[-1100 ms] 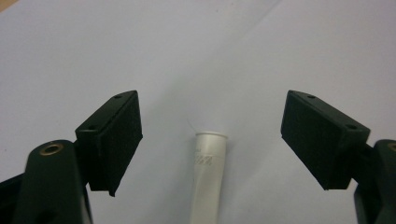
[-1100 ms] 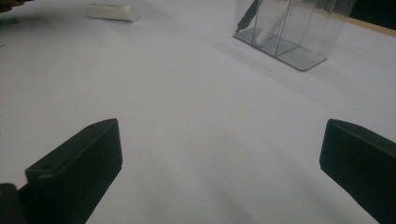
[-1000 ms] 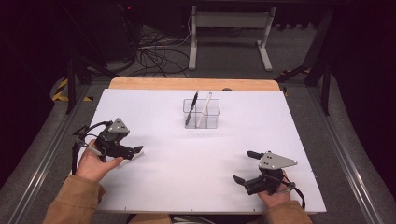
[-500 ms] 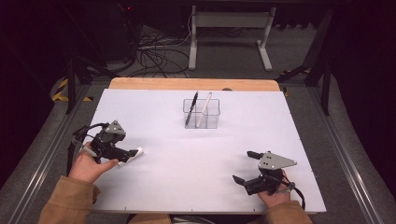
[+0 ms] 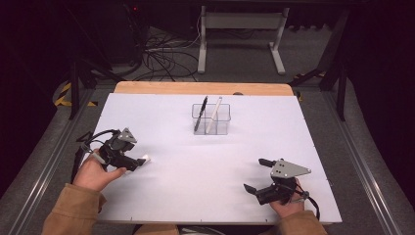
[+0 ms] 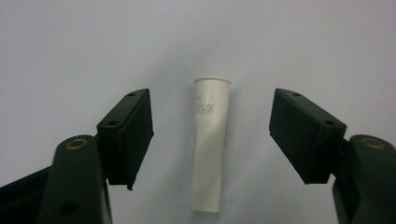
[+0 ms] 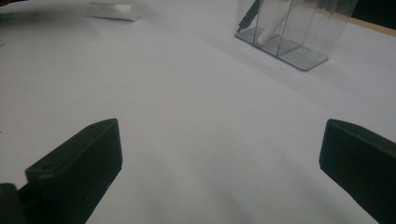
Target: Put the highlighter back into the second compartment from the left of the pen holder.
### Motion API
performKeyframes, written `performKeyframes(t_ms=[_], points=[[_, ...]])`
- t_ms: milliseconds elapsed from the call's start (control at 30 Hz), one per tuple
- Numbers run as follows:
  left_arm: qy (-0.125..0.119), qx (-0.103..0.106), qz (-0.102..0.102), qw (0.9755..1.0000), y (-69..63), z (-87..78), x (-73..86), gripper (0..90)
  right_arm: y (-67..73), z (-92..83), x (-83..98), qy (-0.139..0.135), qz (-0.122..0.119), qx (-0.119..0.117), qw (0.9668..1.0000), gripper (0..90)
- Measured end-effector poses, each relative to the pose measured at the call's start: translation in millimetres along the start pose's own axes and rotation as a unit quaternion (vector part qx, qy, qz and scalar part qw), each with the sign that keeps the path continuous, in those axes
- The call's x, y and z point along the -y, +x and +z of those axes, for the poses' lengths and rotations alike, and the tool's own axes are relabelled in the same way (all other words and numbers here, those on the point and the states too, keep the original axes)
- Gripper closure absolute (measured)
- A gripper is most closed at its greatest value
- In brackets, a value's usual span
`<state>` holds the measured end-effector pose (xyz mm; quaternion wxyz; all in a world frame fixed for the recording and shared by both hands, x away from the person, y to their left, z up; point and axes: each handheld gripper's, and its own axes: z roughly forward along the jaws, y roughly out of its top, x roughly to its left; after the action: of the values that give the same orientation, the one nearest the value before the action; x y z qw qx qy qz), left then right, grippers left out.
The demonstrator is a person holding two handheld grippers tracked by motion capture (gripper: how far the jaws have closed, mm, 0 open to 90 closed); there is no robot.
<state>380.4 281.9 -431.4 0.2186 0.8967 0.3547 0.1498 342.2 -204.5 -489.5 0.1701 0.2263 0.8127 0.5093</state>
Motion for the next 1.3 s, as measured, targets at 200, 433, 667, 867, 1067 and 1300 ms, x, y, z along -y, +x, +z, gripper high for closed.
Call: performKeyframes(t_ms=[200,433,667,867,1067,1300], points=[[0.013,0.009,-0.001,0.9999,1.4,3.3,-1.2,37.9,0.1,0.4,0.1,-0.001,0.001,0.001,1.0,0.1],[0.035,0.026,-0.013,0.999,5.9,13.0,-5.3,44.7,-0.5,0.2,0.2,0.001,-0.001,0.001,1.0,0.1],[0.055,0.023,-0.001,0.9982,5.3,23.5,-7.7,47.4,0.1,0.2,0.1,0.001,0.005,0.0,1.0,0.1],[0.071,0.021,0.012,0.9972,2.0,30.7,-9.4,52.2,-0.5,0.5,0.3,0.001,0.001,0.001,1.0,0.1],[0.085,0.021,0.02,0.996,0.3,37.2,-10.2,58.4,-0.5,0.5,0.3,0.001,0.0,0.001,1.0,0.1],[0.095,0.021,0.011,0.9952,2.2,42.0,-10.0,64.0,-0.1,0.7,0.3,0.0,0.002,-0.001,1.0,0.1]])
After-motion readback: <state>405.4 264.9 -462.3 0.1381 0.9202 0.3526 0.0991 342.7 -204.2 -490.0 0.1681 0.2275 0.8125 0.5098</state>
